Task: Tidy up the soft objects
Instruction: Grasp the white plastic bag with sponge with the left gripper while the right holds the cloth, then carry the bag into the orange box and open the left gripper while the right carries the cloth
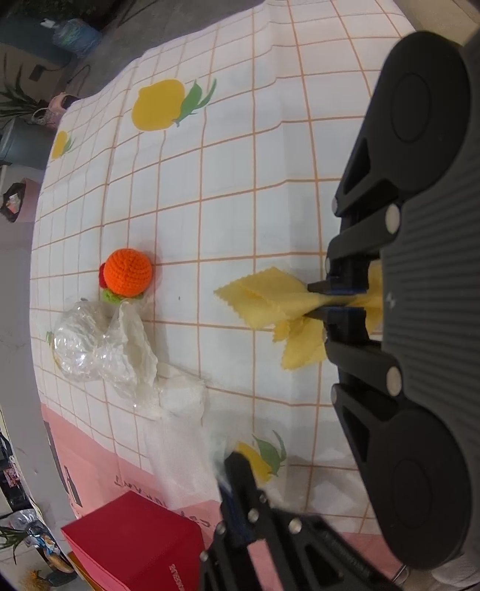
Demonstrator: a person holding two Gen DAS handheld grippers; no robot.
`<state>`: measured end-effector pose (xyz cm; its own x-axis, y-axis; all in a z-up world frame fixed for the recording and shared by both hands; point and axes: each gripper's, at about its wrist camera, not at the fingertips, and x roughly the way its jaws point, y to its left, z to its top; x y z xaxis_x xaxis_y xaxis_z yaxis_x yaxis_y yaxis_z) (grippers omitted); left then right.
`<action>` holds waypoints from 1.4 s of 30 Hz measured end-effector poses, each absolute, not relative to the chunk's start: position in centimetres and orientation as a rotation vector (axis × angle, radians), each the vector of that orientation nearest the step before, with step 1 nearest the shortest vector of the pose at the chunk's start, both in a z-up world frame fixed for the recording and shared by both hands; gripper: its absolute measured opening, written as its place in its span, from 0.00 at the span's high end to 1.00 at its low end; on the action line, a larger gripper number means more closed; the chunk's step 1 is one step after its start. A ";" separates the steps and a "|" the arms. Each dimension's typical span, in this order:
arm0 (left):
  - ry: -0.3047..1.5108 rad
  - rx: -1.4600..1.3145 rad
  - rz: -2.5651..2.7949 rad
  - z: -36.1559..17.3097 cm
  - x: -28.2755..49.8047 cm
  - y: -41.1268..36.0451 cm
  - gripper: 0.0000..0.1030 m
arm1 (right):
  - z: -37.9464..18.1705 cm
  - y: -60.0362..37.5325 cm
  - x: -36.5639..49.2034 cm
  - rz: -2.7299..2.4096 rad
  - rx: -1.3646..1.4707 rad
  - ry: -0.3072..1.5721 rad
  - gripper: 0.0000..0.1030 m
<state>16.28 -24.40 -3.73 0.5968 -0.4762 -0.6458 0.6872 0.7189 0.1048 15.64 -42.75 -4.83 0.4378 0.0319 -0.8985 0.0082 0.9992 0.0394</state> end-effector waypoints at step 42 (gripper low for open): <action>0.580 0.220 -0.213 7.8 27.0 5.1 0.98 | 11.1 -11.3 15.9 0.438 -0.063 0.726 0.98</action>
